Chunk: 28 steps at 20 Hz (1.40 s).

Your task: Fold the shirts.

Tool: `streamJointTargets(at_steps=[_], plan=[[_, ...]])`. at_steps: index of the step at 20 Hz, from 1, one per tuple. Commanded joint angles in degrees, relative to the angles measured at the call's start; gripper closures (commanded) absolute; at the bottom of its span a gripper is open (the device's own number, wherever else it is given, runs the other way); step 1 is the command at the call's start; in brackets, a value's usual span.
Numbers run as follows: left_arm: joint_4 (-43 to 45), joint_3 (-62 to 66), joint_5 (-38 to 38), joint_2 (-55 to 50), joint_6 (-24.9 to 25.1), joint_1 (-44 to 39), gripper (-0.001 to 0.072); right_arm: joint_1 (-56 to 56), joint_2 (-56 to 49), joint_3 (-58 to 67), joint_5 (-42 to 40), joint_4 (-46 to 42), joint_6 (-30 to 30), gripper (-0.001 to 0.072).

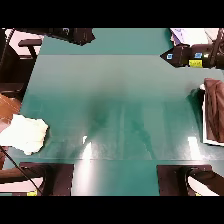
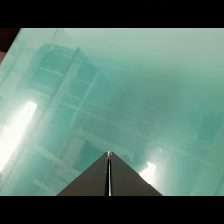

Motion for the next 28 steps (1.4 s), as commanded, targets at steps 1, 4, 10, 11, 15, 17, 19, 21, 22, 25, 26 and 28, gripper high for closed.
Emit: streamJointTargets(at_steps=[1, 4, 10, 11, 15, 17, 19, 21, 22, 25, 26, 28], plan=[[0.0, 0.0, 0.0, 0.0, 0.0, 0.0, 0.0682, 0.1, -0.1, 0.0, 0.0, 0.0, 0.0, 0.0695], [0.0, 0.0, 0.0, 0.0, 0.0, 0.0, 0.0682, 0.1, -0.1, 0.0, 0.2, 0.0, 0.0, 0.0695], [0.0, 0.0, 0.0, 0.0, 0.0, 0.0, 0.0682, 0.1, -0.1, 0.0, 0.2, 0.0, 0.0, 0.0695], [0.0, 0.0, 0.0, 0.0, 0.0, 0.0, 0.0682, 0.1, -0.1, 0.0, 0.3, 0.0, 0.0, 0.0695], [-0.2, 0.0, 4.1, 0.0, 0.0, 0.0, 0.0682, 0.1, -0.1, 0.0, 1.8, 0.0, 0.0, 0.0695], [1.2, 0.5, 0.9, 1.0, 0.0, 1.3, 0.0682, 0.1, -0.1, 0.0, 2.1, 0.0, 0.0, 0.0695], [4.3, 0.3, -7.3, 3.7, -0.2, 4.8, 0.0683, 0.1, 0.0, 0.0, 2.2, 0.0, 0.0, 0.0695], [9.7, -0.9, -14.6, 7.8, -0.2, 9.5, 0.0683, 0.1, 0.0, 0.0, 2.2, 0.0, 0.0, 0.0695], [12.7, -2.6, -17.8, 10.6, -0.4, 11.8, 0.0683, 0.1, 0.0, 0.0, 2.2, 0.0, 0.0, 0.0695], [25.5, -12.9, -23.0, 20.4, -0.5, 16.2, 0.0682, 0.1, -0.1, 0.0, 1.9, 0.0, 0.0, 0.0695], [29.4, -17.8, -24.5, 23.6, -0.5, 17.4, 0.0682, 0.1, -0.1, 0.0, 1.9, 0.0, 0.0, 0.0695], [33.0, -29.2, -26.5, 29.0, -1.9, 20.8, 0.0681, 0.1, -0.1, 0.0, 1.9, 0.0, 0.0, 0.0695]])
